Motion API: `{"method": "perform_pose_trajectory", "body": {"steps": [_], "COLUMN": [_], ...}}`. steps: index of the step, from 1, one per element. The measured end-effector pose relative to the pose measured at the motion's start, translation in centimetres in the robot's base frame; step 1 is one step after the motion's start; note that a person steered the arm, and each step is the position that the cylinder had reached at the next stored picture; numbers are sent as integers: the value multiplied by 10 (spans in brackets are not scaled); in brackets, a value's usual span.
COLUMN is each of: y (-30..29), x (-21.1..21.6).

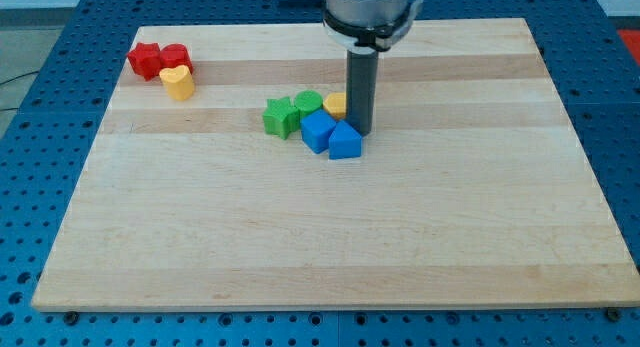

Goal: Move the yellow heart to the left of yellow hexagon

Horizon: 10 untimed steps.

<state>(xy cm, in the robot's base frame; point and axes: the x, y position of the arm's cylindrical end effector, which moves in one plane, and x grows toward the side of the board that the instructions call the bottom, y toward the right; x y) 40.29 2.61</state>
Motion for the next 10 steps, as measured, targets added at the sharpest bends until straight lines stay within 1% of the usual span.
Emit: {"method": "perform_pose_trajectory", "body": {"steps": [1,2,3,4,5,6,7,9,10], "y": [-1,-16,-46,-30,-56,-114,-134,-245,-293], "x": [-19,-37,-56,-60,-61,-61,-62,-58,-66]}}
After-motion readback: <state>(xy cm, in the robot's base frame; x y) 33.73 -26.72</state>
